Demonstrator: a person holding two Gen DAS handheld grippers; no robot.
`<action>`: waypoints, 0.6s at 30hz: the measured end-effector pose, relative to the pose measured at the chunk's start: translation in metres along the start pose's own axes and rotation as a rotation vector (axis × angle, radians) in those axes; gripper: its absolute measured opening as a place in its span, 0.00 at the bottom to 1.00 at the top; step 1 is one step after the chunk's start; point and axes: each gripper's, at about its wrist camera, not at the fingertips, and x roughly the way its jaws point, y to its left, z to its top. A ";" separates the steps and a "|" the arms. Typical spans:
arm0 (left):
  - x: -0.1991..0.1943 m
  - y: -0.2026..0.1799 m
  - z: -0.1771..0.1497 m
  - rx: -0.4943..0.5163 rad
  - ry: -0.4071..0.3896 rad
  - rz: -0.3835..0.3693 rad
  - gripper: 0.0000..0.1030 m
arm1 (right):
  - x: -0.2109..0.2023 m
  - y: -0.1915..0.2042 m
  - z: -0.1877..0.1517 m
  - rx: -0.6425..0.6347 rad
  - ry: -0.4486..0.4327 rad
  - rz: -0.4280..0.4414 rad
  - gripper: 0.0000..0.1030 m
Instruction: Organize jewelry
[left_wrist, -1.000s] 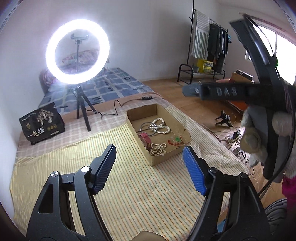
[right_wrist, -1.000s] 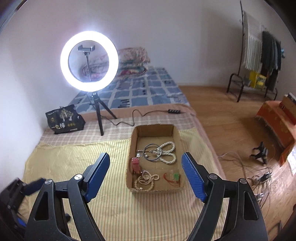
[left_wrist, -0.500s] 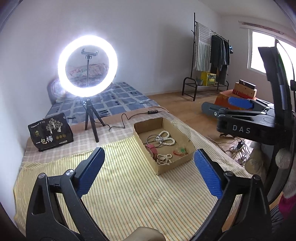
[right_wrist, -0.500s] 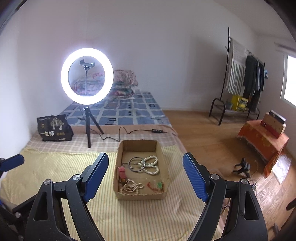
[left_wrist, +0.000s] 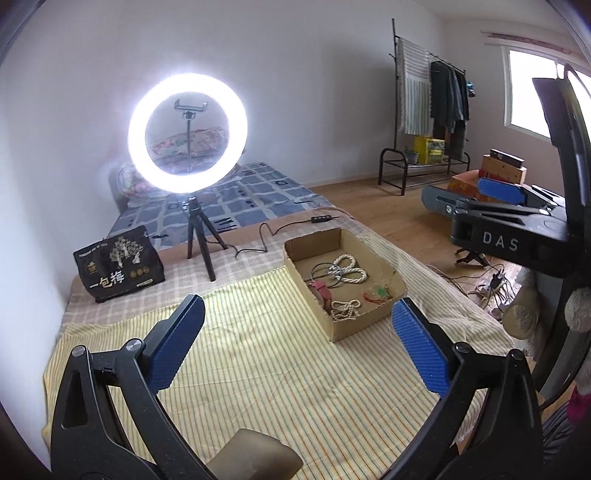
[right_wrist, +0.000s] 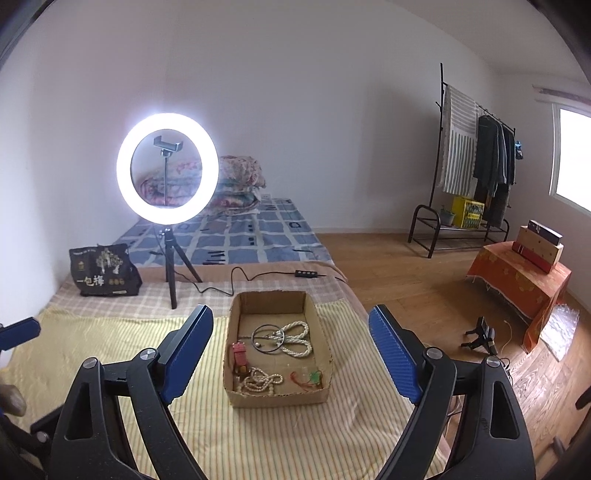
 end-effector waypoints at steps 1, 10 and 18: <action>0.000 0.000 0.000 -0.001 0.000 0.004 1.00 | 0.000 0.001 0.000 -0.003 0.001 -0.002 0.84; -0.002 0.004 -0.002 -0.004 0.002 0.011 1.00 | 0.003 0.008 -0.003 -0.013 0.014 -0.002 0.84; -0.003 0.008 -0.002 -0.011 -0.001 0.015 1.00 | 0.004 0.010 -0.004 -0.019 0.019 0.000 0.84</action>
